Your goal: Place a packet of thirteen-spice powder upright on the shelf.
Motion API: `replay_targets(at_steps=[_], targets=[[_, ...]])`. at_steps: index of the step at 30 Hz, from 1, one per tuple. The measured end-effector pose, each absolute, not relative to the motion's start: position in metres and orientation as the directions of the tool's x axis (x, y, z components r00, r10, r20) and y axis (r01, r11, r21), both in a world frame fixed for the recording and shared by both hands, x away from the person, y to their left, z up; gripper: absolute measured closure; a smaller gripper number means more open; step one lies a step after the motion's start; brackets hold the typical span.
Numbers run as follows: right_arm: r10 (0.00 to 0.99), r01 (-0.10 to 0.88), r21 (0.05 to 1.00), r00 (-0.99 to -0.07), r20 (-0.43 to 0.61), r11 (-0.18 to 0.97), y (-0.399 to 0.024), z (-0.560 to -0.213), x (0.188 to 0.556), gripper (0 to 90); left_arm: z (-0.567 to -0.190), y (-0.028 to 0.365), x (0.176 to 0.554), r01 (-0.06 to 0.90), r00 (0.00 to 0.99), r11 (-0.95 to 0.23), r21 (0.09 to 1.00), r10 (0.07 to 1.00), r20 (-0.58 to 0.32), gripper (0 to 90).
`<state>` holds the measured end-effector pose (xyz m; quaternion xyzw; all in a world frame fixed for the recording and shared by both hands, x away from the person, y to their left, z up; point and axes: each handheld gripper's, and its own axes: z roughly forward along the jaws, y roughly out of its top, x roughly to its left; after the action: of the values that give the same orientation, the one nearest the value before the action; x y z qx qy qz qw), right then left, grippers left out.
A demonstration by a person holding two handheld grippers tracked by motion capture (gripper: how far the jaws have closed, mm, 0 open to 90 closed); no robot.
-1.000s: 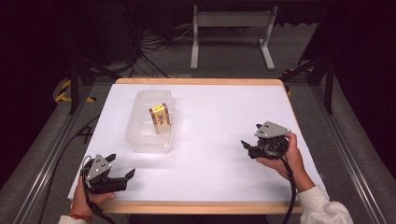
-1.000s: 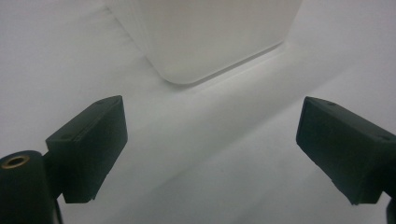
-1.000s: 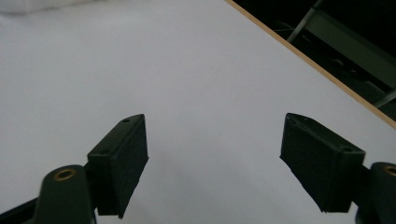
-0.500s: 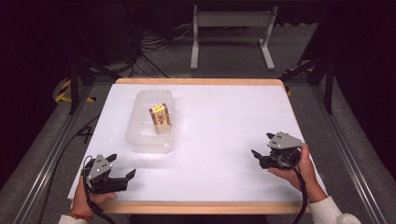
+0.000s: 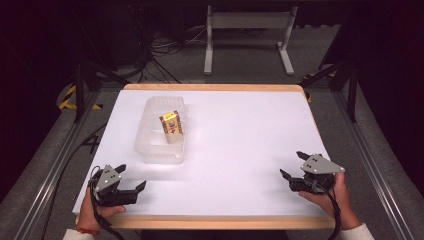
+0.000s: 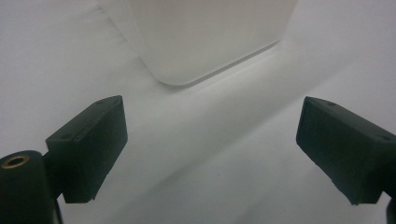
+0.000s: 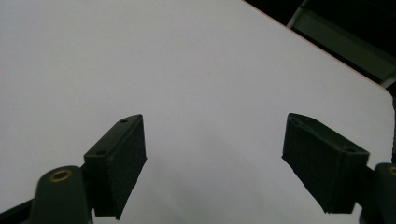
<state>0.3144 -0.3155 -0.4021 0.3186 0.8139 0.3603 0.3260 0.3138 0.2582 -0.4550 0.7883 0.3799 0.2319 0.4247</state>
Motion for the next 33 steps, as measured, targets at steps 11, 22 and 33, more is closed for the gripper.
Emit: replay_targets(at_steps=[11,22,33], targets=[[0.800,0.317,0.826,-0.549,-0.242,0.467,-0.342,-0.420,0.296,21.5,-0.453,0.255,0.314,0.387,0.617,-0.360,0.849,0.785,0.052,9.5],[0.860,0.342,0.865,-0.478,-0.176,0.367,-0.368,-0.428,0.282,20.4,-0.450,0.255,0.314,0.371,0.616,-0.351,0.860,0.786,0.056,9.5],[0.872,0.326,0.878,-0.457,-0.177,0.349,-0.371,-0.429,0.277,19.1,-0.448,0.255,0.314,0.374,0.602,-0.339,0.863,0.797,0.052,9.5]])
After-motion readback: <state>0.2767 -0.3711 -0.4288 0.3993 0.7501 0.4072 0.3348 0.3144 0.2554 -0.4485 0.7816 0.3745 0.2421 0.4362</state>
